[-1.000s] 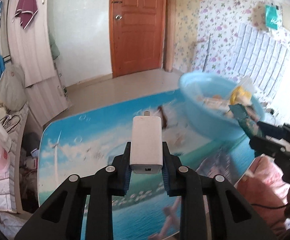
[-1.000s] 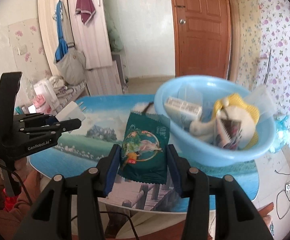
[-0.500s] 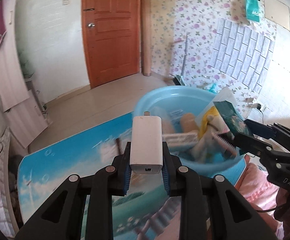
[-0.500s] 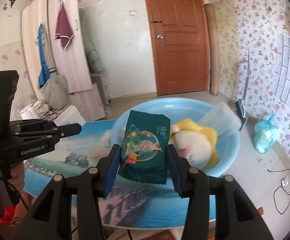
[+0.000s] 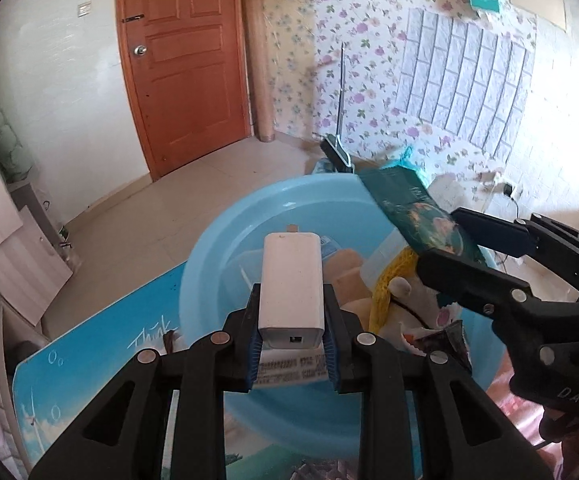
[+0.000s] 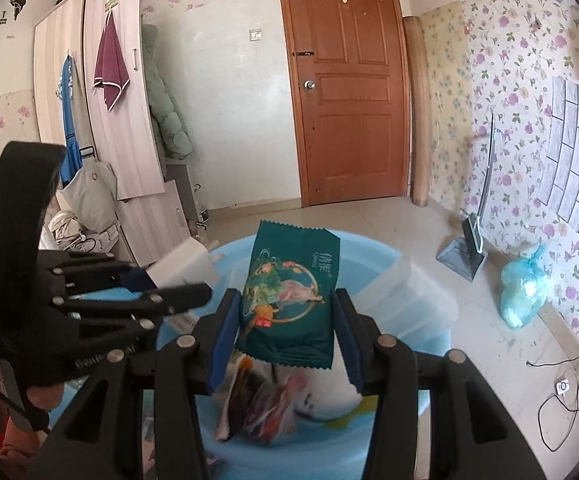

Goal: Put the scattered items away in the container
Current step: 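Open both grippers to drop the charger and green packet into the basin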

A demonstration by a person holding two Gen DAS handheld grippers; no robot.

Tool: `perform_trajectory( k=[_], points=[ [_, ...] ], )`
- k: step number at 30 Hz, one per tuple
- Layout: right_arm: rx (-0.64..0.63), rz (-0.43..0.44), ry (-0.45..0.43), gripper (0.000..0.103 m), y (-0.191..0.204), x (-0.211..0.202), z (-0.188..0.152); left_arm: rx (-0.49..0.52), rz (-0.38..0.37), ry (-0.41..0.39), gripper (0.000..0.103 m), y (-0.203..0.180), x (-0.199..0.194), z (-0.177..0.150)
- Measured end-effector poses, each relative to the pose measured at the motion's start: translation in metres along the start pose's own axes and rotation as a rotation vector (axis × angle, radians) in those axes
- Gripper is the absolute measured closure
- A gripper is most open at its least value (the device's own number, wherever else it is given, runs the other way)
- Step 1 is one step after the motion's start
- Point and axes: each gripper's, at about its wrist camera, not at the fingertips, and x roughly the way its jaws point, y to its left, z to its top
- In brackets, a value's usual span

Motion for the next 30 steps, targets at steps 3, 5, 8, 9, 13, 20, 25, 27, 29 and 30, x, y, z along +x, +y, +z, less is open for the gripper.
perform_trajectory(
  k=[3,5,8,9,13,20,25,27,29,30],
  points=[
    [0.014,0.020,0.010,0.056,-0.004,0.007,0.001,0.035,0.005,-0.012,0.076,-0.003,0.000,0.000],
    [0.027,0.021,0.019,0.055,-0.005,0.010,-0.002,0.034,-0.001,-0.012,0.074,-0.002,-0.003,0.000],
    [0.029,0.014,0.032,0.055,-0.005,0.011,-0.005,0.017,0.000,-0.017,0.068,0.002,-0.008,0.000],
    [0.031,0.012,0.032,0.055,-0.005,0.010,-0.006,0.013,0.003,-0.018,0.067,0.003,-0.010,-0.001],
    [0.033,0.006,0.033,0.055,-0.001,0.004,-0.008,-0.011,0.008,-0.015,0.064,0.010,-0.018,-0.007],
    [0.020,0.002,0.040,0.055,0.012,-0.009,-0.013,-0.046,0.028,-0.030,0.058,0.029,-0.043,-0.028],
    [0.021,-0.003,0.047,0.055,0.020,-0.021,-0.019,-0.067,0.064,-0.049,0.035,0.042,-0.060,-0.047],
    [0.018,-0.004,0.053,0.055,0.025,-0.025,-0.021,-0.089,0.078,-0.052,0.021,0.052,-0.068,-0.058],
    [0.006,-0.003,0.057,0.055,0.032,-0.030,-0.023,-0.110,0.090,-0.048,0.011,0.061,-0.074,-0.067],
    [0.002,-0.002,0.059,0.055,0.036,-0.031,-0.024,-0.128,0.101,-0.044,0.009,0.067,-0.077,-0.073]
  ],
)
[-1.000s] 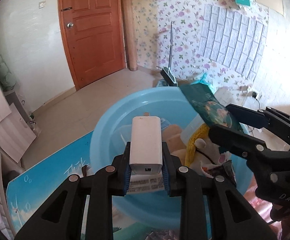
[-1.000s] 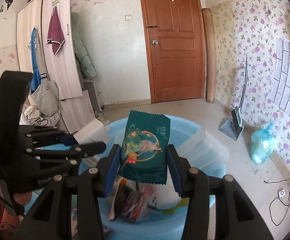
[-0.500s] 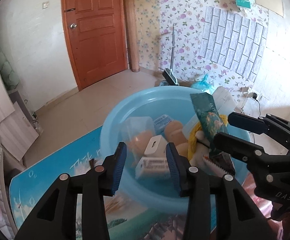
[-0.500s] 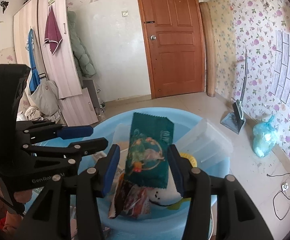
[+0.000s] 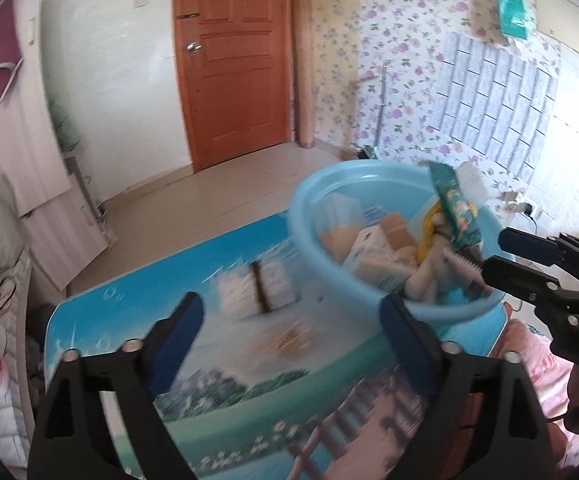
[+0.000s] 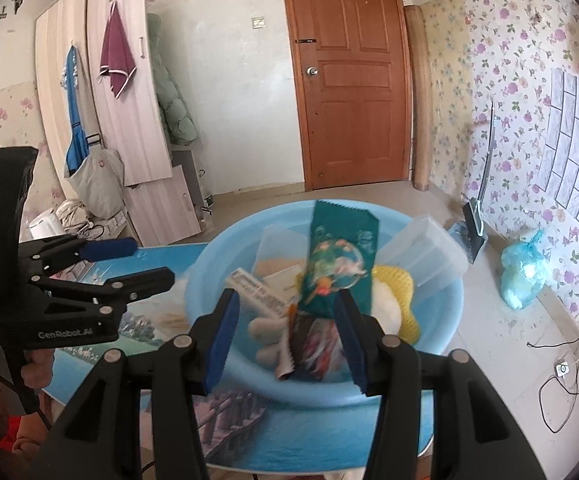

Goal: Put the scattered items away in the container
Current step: 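Open both grippers to drop the charger and green packet into the basin, then move both grippers back over the table toward the floss box and swab bag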

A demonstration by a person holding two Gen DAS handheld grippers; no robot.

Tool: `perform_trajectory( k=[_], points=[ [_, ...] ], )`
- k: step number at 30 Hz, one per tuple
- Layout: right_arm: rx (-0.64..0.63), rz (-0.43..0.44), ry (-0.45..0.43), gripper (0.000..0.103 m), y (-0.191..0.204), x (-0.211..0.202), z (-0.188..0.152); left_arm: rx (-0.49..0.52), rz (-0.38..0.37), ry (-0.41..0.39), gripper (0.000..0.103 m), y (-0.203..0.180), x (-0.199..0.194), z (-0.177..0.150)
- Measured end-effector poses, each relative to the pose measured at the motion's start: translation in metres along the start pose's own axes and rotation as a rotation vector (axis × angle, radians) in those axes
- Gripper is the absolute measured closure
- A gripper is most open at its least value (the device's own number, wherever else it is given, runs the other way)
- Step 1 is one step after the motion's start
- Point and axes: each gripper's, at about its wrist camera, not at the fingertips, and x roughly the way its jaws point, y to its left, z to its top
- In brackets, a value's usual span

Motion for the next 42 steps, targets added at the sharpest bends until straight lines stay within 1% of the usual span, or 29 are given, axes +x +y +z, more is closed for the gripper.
perform_trajectory(
  k=[3,6,9,13,17,23,25,26,27,28,31,34,38,40,42],
  points=[
    [-0.011,0.007,0.013,0.055,0.015,-0.002,-0.006,-0.056,0.021,0.006,0.007,0.017,-0.007,-0.015],
    [0.011,0.014,0.002,0.055,0.027,-0.005,-0.013,-0.099,0.056,0.010,0.004,0.031,-0.011,-0.032],
    [0.006,0.045,0.025,0.055,0.040,-0.003,-0.020,-0.117,0.085,0.034,0.003,0.041,-0.009,-0.047],
    [-0.030,0.076,0.070,0.055,0.062,0.005,-0.030,-0.136,0.106,0.074,0.003,0.055,-0.002,-0.063],
    [-0.055,0.095,0.119,0.055,0.074,0.014,-0.040,-0.149,0.108,0.098,0.003,0.061,0.003,-0.073],
    [-0.048,0.101,0.176,0.055,0.077,0.028,-0.049,-0.133,0.112,0.106,0.003,0.067,0.009,-0.083],
    [-0.040,0.102,0.194,0.054,0.077,0.032,-0.051,-0.130,0.108,0.108,0.003,0.069,0.010,-0.084],
    [-0.035,0.106,0.202,0.054,0.078,0.035,-0.051,-0.128,0.094,0.105,0.003,0.071,0.011,-0.085],
    [-0.032,0.111,0.208,0.049,0.079,0.037,-0.052,-0.126,0.082,0.105,0.003,0.072,0.012,-0.086],
    [-0.029,0.117,0.216,0.041,0.080,0.040,-0.053,-0.126,0.074,0.105,0.003,0.074,0.012,-0.087],
    [-0.014,0.133,0.233,0.031,0.083,0.049,-0.054,-0.140,0.064,0.108,0.003,0.082,0.015,-0.091],
    [0.002,0.135,0.242,0.022,0.086,0.060,-0.054,-0.159,0.062,0.128,0.003,0.090,0.019,-0.095],
    [0.029,0.157,0.272,0.017,0.091,0.077,-0.052,-0.177,0.053,0.133,0.003,0.103,0.023,-0.097],
    [0.032,0.170,0.285,0.014,0.096,0.087,-0.050,-0.174,0.071,0.126,0.003,0.107,0.023,-0.097],
    [0.017,0.150,0.291,0.013,0.103,0.097,-0.048,-0.160,0.091,0.120,0.003,0.111,0.023,-0.098]
  ],
)
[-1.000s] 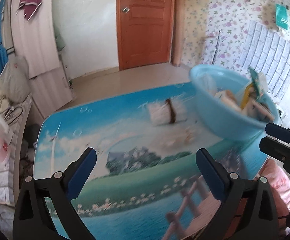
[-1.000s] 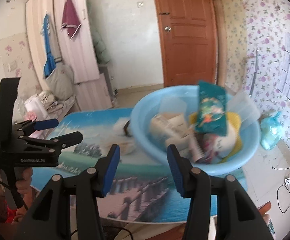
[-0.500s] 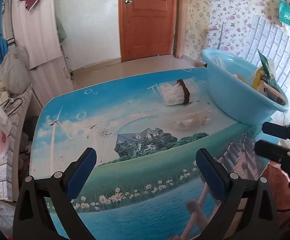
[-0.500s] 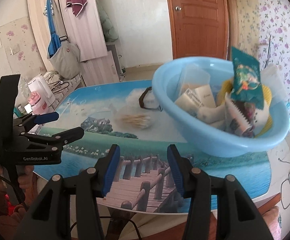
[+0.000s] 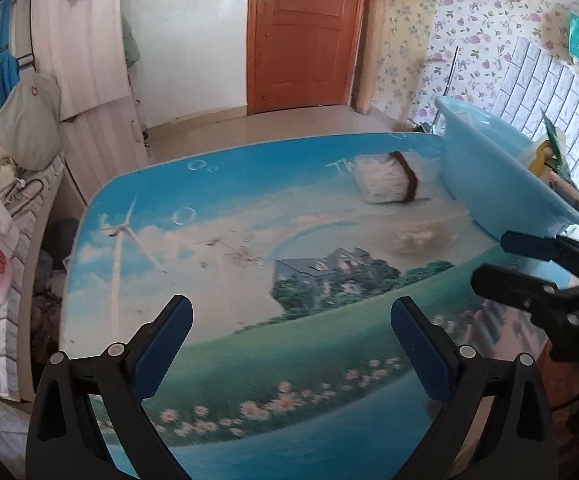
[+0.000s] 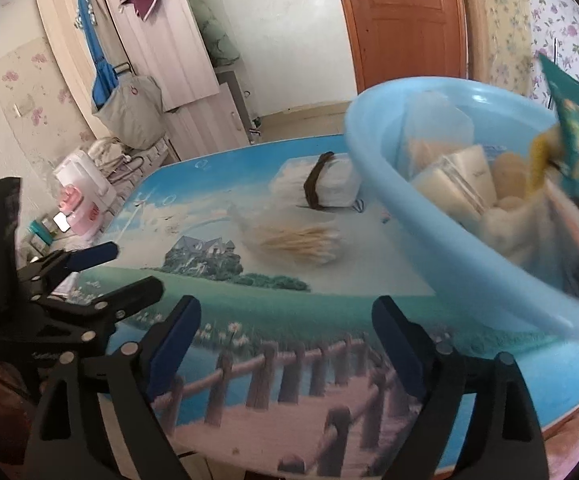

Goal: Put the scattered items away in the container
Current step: 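Move both grippers back over the table toward the floss box and swab bag, then grasp the cotton swab bag with the right gripper while the left approaches the floss box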

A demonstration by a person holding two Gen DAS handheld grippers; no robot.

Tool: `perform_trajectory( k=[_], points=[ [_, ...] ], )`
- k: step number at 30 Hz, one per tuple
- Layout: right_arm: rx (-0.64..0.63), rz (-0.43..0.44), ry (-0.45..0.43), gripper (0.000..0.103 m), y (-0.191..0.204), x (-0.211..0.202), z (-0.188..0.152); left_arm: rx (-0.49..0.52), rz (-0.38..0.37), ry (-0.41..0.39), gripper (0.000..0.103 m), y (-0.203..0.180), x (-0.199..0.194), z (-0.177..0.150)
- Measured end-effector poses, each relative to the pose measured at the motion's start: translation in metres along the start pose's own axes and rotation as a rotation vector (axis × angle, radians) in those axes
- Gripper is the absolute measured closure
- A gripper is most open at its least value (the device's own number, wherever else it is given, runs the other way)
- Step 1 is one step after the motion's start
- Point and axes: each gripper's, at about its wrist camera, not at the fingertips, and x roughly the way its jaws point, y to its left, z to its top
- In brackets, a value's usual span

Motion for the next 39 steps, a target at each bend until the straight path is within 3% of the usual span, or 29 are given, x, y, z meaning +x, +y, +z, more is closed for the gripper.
perform_trajectory(
  k=[5,15,27,29,31,33,36,39],
  points=[
    [-0.016,-0.024,0.008,0.012,0.010,0.022,0.014,0.024,0.014,-0.015,0.003,0.011,0.002,0.002],
    [-0.032,-0.077,0.062,0.012,0.021,0.064,0.030,-0.025,-0.010,-0.020,0.003,0.034,0.007,0.005],
    [-0.017,-0.111,0.078,0.013,0.021,0.078,0.037,-0.046,-0.028,-0.012,0.003,0.041,0.011,0.002],
    [0.000,-0.103,0.071,0.024,0.017,0.076,0.037,-0.045,-0.025,-0.014,0.003,0.041,0.011,0.002],
    [0.031,-0.086,0.058,0.051,0.012,0.072,0.037,-0.045,-0.023,-0.015,0.003,0.038,0.010,0.003],
    [0.041,-0.091,0.052,0.061,0.008,0.068,0.036,-0.047,-0.025,-0.015,0.003,0.038,0.010,0.003],
    [0.059,-0.063,0.050,0.070,0.002,0.062,0.033,-0.046,-0.031,-0.017,0.003,0.035,0.009,0.006],
    [0.058,-0.040,0.041,0.072,-0.002,0.051,0.026,-0.034,-0.038,-0.023,0.003,0.030,0.009,0.013]
  ],
)
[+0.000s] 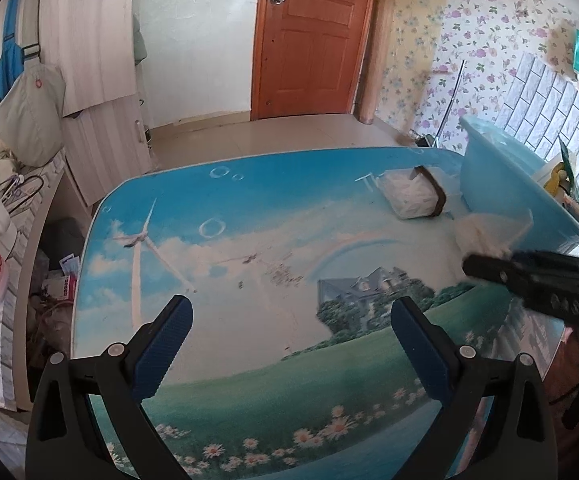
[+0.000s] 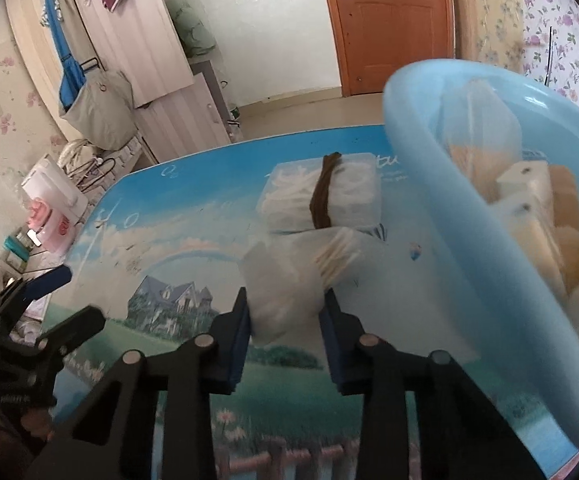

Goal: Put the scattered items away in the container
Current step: 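Grasp the cotton swab bag with the right gripper while the left approaches the floss box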

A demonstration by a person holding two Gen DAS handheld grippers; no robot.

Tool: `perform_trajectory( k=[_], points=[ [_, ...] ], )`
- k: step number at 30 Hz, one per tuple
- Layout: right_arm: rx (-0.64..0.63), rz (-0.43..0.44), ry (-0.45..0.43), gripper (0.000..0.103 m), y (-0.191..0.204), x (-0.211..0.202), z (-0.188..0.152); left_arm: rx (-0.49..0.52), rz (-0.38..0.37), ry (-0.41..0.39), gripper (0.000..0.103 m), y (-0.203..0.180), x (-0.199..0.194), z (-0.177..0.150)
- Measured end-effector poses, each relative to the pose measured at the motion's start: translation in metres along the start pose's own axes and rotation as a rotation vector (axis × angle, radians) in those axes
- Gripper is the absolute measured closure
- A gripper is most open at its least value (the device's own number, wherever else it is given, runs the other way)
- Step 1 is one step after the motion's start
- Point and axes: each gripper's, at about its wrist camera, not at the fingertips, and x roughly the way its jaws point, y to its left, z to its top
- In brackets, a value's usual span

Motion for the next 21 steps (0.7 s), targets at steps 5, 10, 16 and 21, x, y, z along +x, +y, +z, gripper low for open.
perform_trajectory(
  k=[5,10,16,21],
  points=[
    [-0.008,0.015,0.000,0.072,-0.004,-0.020,-0.018,0.001,-0.041,0.007,0.003,-0.018,0.011,0.019],
    [0.003,-0.018,-0.002,0.072,-0.019,-0.037,-0.041,-0.025,-0.104,0.039,0.003,-0.046,0.035,0.040],
    [0.002,-0.046,-0.028,0.072,-0.032,-0.050,-0.061,-0.011,-0.119,0.075,0.003,-0.089,0.064,0.058],
    [0.020,-0.023,-0.046,0.072,-0.045,-0.057,-0.066,0.001,-0.075,0.093,0.003,-0.111,0.088,0.067]
  ],
)
